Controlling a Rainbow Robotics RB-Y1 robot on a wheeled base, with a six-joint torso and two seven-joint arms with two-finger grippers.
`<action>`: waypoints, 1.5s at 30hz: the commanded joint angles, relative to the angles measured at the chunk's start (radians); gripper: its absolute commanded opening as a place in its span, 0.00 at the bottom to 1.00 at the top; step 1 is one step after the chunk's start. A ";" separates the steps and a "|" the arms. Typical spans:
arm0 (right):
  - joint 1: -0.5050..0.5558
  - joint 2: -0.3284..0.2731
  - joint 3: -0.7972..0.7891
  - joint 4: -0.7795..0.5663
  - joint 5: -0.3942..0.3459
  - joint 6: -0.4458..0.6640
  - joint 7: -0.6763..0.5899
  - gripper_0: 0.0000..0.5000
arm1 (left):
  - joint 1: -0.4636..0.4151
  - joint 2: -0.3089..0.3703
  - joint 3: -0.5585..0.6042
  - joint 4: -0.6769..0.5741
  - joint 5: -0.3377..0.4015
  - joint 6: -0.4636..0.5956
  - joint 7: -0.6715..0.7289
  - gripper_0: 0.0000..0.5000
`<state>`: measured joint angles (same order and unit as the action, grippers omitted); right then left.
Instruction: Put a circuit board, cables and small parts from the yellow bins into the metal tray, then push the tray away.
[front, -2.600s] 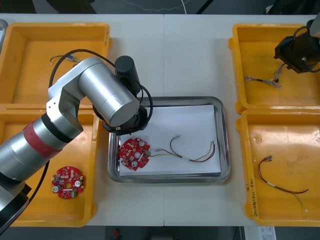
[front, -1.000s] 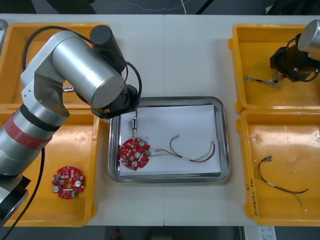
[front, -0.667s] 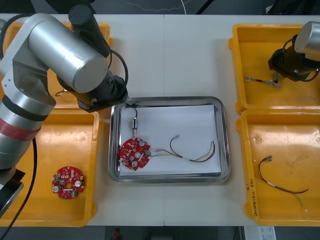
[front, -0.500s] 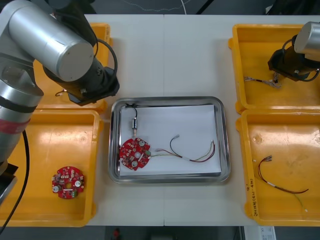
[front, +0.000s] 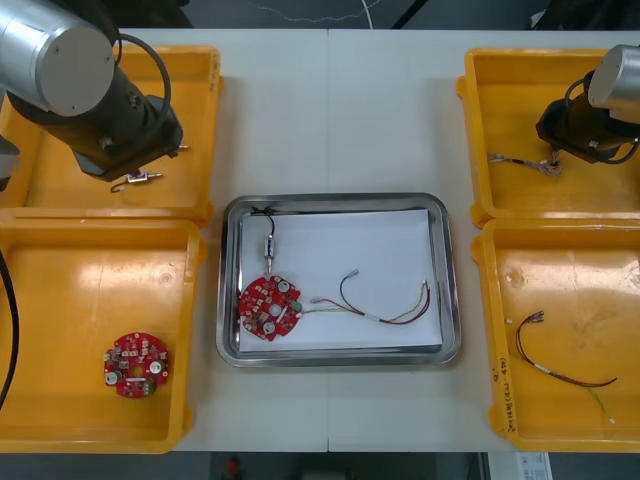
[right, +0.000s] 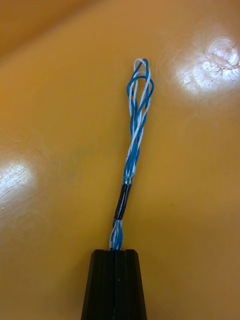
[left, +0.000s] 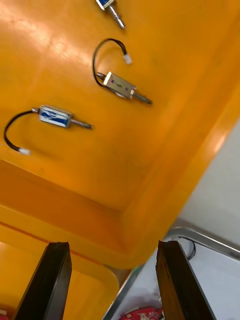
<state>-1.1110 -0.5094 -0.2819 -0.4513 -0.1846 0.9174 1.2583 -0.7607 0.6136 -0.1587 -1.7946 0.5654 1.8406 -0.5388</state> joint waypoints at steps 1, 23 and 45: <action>0.057 0.029 -0.003 -0.007 0.008 0.001 0.004 0.00 | -0.095 0.058 0.027 0.092 -0.010 -0.006 0.026 1.00; 0.057 -0.031 -0.010 -0.575 0.048 0.568 0.240 0.00 | -0.255 0.080 0.025 0.558 -0.045 -0.340 0.008 1.00; 0.088 -0.040 0.004 -0.975 -0.144 1.003 0.469 0.00 | -0.388 -0.025 -0.041 0.914 -0.073 -0.636 -0.021 1.00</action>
<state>-1.0478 -0.5123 -0.2820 -1.3182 -0.2767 1.9136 1.6982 -1.0865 0.6123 -0.1816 -0.8861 0.5134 1.2269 -0.5390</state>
